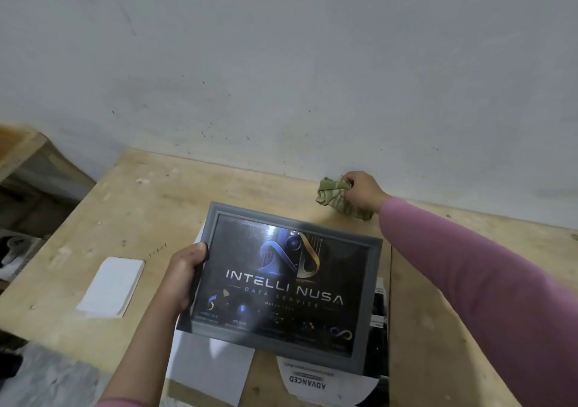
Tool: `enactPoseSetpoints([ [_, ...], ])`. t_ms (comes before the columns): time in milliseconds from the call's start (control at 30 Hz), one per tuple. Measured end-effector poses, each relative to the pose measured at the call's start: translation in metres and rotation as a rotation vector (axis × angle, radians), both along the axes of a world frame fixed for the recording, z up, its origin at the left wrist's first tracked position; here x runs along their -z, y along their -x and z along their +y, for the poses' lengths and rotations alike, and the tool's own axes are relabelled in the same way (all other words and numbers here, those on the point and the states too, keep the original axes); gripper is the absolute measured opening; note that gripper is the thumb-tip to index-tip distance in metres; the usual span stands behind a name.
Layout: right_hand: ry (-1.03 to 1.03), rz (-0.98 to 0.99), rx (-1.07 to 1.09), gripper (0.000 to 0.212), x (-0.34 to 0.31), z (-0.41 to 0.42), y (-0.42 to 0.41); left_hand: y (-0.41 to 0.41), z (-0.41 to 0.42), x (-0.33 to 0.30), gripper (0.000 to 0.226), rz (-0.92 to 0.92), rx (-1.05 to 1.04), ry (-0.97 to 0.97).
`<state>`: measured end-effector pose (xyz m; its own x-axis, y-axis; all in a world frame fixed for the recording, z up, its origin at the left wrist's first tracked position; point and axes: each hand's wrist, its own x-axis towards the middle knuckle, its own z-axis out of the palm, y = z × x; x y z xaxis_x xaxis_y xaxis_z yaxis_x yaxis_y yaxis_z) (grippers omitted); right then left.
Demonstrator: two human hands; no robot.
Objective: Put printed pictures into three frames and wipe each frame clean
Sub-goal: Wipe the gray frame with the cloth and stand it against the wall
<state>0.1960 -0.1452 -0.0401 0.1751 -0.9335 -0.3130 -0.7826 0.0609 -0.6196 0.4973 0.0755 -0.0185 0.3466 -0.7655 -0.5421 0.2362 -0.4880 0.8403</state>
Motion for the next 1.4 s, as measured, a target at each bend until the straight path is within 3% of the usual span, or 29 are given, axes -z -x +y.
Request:
enactPoseSetpoints([
  [200,0.130,0.123,0.004,0.032,0.002,-0.001,-0.002,-0.003,-0.012,0.005,0.028,0.049,0.013,-0.012],
  [267,0.137,0.117,0.030,0.033,-0.005,0.006,0.007,0.001,-0.014,0.002,0.039,0.080,0.027,-0.012],
  [367,0.158,-0.026,0.170,0.028,-0.028,0.028,0.033,0.008,-0.022,0.003,0.050,0.088,0.063,0.006],
  [467,0.212,-0.241,0.407,0.018,-0.053,0.063,0.073,0.028,-0.034,0.002,0.026,0.103,0.076,0.067],
  [533,0.255,-0.333,0.543,0.011,-0.058,0.091,0.103,0.046,-0.043,0.001,0.030,0.123,0.081,0.083],
  [667,0.199,-0.375,0.725,0.019,-0.052,0.153,0.153,0.093,-0.060,0.000,0.048,0.167,0.138,0.118],
  [733,0.126,-0.374,0.715,0.023,-0.049,0.178,0.166,0.117,-0.070,0.007,0.049,0.196,0.147,0.160],
  [900,0.222,-0.342,0.770,0.023,-0.049,0.210,0.219,0.204,-0.073,-0.004,0.018,0.190,0.204,0.226],
  [1000,0.273,-0.345,0.827,0.026,-0.048,0.215,0.258,0.252,-0.073,-0.001,0.024,0.091,0.298,0.285],
  [1200,0.315,-0.333,0.887,0.029,-0.036,0.206,0.341,0.333,-0.093,0.008,0.038,-0.335,0.543,0.252],
  [1400,0.319,-0.346,0.857,0.030,-0.030,0.175,0.389,0.388,-0.122,0.007,0.033,-0.432,0.471,0.211],
])
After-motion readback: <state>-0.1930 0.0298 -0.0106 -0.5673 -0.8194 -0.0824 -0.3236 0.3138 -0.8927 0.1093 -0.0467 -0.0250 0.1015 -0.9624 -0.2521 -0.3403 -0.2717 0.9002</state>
